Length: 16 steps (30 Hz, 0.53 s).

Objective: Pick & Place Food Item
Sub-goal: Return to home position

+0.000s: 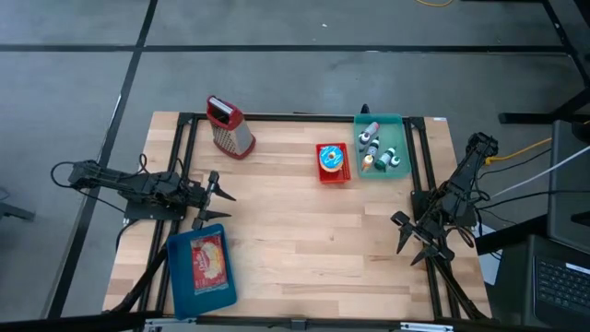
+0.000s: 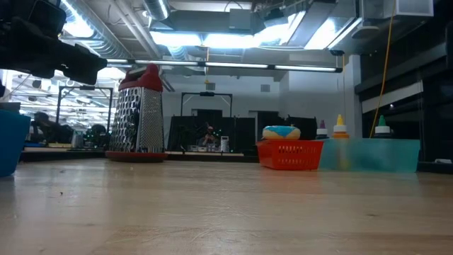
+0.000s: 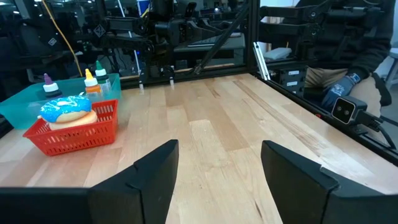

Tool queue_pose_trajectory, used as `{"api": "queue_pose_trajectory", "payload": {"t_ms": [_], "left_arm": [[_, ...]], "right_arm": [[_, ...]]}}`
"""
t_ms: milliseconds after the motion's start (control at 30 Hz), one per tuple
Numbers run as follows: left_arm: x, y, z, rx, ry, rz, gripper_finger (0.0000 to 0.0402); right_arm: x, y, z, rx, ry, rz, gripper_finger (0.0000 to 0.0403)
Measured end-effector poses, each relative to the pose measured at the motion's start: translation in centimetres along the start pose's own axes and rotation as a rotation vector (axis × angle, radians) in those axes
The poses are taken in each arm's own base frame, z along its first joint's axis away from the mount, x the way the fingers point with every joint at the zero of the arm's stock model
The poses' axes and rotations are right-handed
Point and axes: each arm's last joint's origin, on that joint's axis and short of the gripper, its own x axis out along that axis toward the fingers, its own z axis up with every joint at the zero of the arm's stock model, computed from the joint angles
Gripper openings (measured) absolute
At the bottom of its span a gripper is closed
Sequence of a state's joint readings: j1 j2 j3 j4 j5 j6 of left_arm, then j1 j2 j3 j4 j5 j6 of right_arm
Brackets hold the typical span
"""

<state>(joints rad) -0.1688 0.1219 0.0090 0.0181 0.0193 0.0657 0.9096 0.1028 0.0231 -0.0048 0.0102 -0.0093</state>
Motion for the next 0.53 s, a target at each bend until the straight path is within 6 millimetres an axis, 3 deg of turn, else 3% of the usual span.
{"api": "queue_pose_trajectory", "payload": {"t_ms": [533], "left_arm": [[0.00, 0.00, 0.00, 0.000, 0.000, 0.000, 0.0225]], "right_arm": [[0.00, 0.00, 0.00, 0.000, 0.000, 0.000, 0.0227]]}}
